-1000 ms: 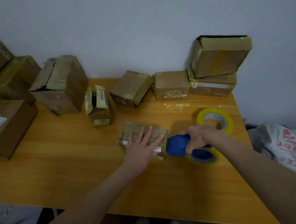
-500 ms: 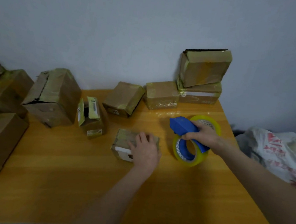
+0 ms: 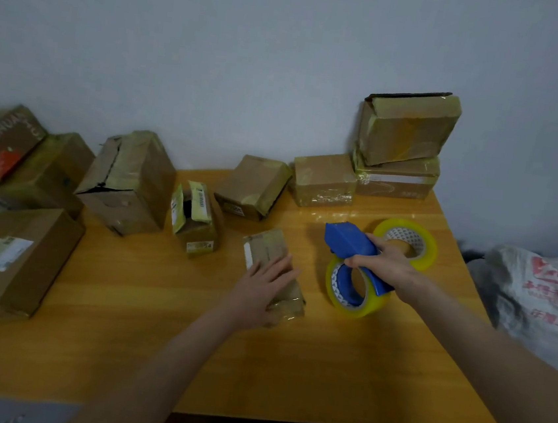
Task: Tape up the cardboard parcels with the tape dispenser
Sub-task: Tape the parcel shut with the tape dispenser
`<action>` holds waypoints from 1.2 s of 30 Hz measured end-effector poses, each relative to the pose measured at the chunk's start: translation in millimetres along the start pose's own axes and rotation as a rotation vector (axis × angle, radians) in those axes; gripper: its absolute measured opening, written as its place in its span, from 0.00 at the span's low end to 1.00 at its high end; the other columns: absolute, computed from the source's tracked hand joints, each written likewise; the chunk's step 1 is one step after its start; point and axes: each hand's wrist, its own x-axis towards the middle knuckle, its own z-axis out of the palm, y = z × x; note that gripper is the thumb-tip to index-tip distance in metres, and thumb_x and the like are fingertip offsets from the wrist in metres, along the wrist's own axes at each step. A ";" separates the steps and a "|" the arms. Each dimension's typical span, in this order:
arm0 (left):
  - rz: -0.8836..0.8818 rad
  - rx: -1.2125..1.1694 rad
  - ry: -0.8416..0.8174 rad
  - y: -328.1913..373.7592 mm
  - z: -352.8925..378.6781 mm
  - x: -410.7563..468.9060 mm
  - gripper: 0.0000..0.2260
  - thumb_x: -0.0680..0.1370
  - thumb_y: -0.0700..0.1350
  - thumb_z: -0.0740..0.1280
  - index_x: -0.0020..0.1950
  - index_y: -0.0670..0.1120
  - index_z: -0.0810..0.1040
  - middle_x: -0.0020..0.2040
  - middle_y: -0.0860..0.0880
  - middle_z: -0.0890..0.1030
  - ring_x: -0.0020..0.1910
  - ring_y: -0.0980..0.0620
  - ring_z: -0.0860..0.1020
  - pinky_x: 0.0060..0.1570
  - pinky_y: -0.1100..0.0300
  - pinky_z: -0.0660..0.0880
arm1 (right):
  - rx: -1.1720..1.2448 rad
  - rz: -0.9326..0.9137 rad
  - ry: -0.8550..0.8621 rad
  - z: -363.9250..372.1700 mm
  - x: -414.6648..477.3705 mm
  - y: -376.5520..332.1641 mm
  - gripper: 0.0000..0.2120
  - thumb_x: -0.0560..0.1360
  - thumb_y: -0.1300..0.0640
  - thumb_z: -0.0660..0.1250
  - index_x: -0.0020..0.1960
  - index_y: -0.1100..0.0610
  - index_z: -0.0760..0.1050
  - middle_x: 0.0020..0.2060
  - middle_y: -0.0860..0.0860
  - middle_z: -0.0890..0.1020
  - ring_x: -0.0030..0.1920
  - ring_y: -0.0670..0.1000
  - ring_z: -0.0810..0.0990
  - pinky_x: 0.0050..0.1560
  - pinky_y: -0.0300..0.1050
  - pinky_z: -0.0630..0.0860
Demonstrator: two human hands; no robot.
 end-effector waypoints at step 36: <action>-0.461 -1.858 0.023 17.9 -64.6 7.3 0.08 0.79 0.44 0.66 0.56 0.46 0.77 0.46 0.48 0.81 0.46 0.50 0.80 0.45 0.57 0.79 | -0.399 -0.313 -0.352 -10.3 -58.3 -69.9 0.27 0.66 0.67 0.76 0.60 0.47 0.73 0.52 0.49 0.79 0.47 0.41 0.81 0.42 0.31 0.76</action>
